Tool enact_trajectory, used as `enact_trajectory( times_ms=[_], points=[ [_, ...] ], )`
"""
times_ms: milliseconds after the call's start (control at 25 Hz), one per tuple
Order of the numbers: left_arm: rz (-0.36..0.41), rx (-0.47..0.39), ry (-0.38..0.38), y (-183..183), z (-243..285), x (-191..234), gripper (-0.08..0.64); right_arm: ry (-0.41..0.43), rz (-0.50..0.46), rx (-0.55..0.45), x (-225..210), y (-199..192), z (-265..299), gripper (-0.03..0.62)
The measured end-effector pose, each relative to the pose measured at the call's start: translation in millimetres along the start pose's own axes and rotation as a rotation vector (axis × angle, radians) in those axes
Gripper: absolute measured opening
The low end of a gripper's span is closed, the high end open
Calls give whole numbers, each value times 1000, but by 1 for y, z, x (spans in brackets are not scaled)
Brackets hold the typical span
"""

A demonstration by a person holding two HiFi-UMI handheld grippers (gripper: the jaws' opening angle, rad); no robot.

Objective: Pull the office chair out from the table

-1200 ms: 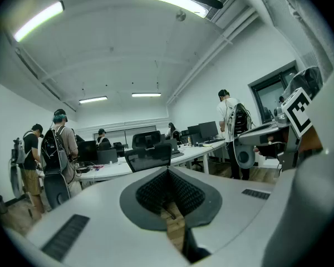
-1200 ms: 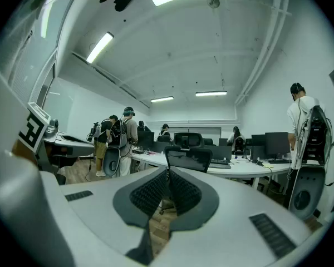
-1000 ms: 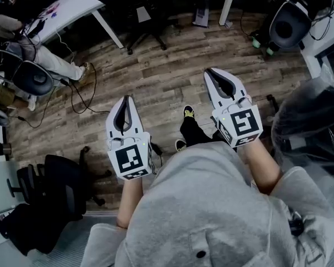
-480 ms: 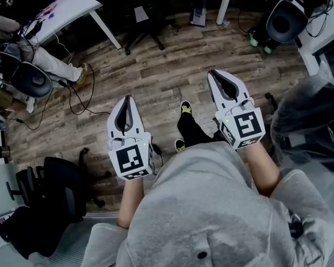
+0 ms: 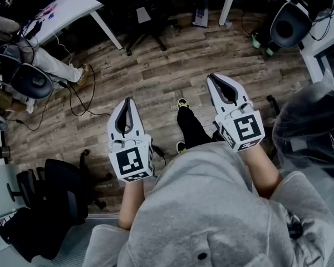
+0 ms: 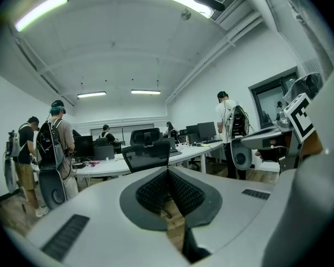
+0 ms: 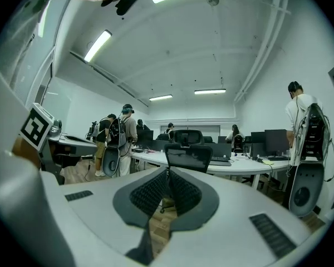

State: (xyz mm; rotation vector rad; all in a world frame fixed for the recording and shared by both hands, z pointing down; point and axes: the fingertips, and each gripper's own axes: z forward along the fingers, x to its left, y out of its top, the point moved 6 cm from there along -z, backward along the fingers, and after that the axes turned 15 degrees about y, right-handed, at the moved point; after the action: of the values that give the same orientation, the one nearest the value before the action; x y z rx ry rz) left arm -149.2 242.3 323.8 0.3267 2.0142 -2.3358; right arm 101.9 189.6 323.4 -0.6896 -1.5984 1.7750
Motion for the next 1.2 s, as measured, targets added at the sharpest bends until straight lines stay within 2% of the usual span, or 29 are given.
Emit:
enact_trajectory(
  times_ms=[360, 560, 1000, 1200],
  points=[
    [-10, -6, 36, 6, 32, 8, 12, 27, -17, 1, -23, 5, 36, 38],
    [-2, 1, 25, 4, 57, 5, 12, 40, -12, 1, -42, 4, 58, 38],
    [29, 40, -11, 10, 154, -7, 12, 30, 55, 22, -111, -10, 119, 38],
    [48, 39, -16, 23, 201, -14, 12, 39, 81, 27, -144, -11, 146, 38]
  ],
)
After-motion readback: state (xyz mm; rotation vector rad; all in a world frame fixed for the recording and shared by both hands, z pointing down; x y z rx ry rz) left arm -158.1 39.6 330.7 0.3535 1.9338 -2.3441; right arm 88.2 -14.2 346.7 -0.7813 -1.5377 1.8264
